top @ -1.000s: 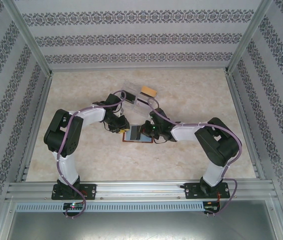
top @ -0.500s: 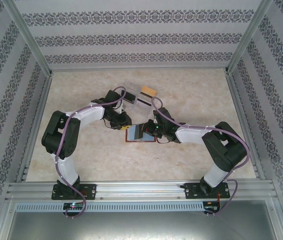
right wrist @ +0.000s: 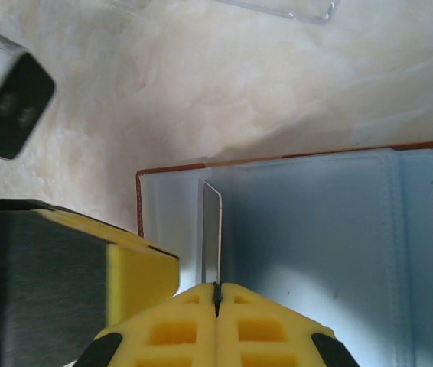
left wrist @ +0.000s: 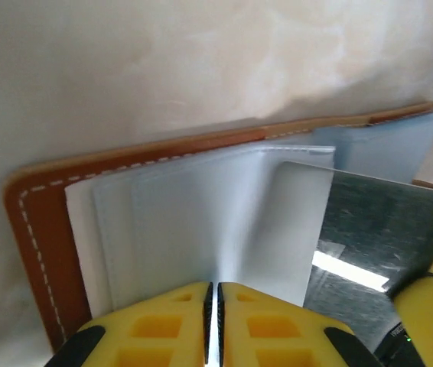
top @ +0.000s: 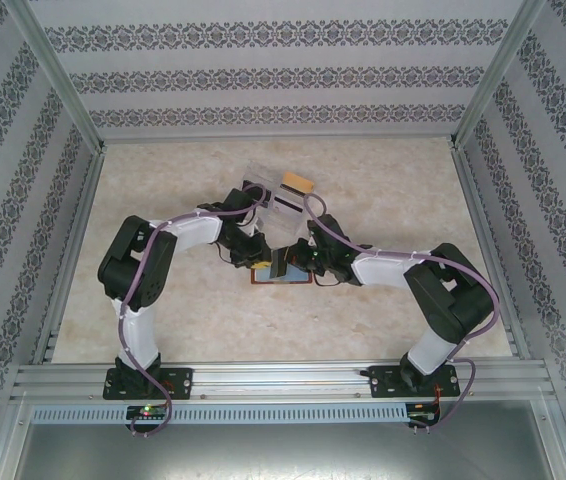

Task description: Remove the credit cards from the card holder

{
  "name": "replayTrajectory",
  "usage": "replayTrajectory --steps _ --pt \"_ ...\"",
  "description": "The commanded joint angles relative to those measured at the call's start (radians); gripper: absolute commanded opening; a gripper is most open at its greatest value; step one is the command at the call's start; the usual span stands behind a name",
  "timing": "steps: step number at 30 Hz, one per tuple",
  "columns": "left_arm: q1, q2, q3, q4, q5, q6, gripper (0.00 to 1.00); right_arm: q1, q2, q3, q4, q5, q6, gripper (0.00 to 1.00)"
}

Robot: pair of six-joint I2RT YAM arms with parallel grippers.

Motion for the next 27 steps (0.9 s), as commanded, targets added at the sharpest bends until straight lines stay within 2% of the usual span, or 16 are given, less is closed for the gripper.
replayTrajectory --steps 1,6,12,14,20,24,27 --pt "-0.009 0.010 0.027 -0.064 -0.092 0.042 0.14 -0.019 -0.051 -0.033 -0.005 0.019 -0.020 0.00" --pt "-0.009 0.017 0.022 -0.064 -0.080 0.045 0.11 -0.035 -0.121 -0.061 -0.013 0.045 -0.027 0.00" --pt "-0.006 -0.039 0.044 -0.054 -0.054 0.043 0.13 -0.050 -0.180 -0.073 0.017 0.010 -0.074 0.00" --pt "0.007 -0.073 0.047 -0.032 -0.022 0.015 0.19 -0.057 -0.201 -0.074 0.030 -0.013 -0.101 0.00" --pt "0.067 -0.194 -0.023 0.112 0.067 -0.079 0.50 -0.087 -0.227 -0.083 0.119 -0.118 -0.108 0.00" --pt "0.109 -0.269 -0.120 0.277 0.163 -0.143 0.68 -0.099 -0.216 -0.078 0.185 -0.186 -0.078 0.00" --pt "0.130 -0.297 -0.174 0.392 0.242 -0.190 0.77 -0.110 -0.196 -0.077 0.251 -0.235 -0.042 0.00"
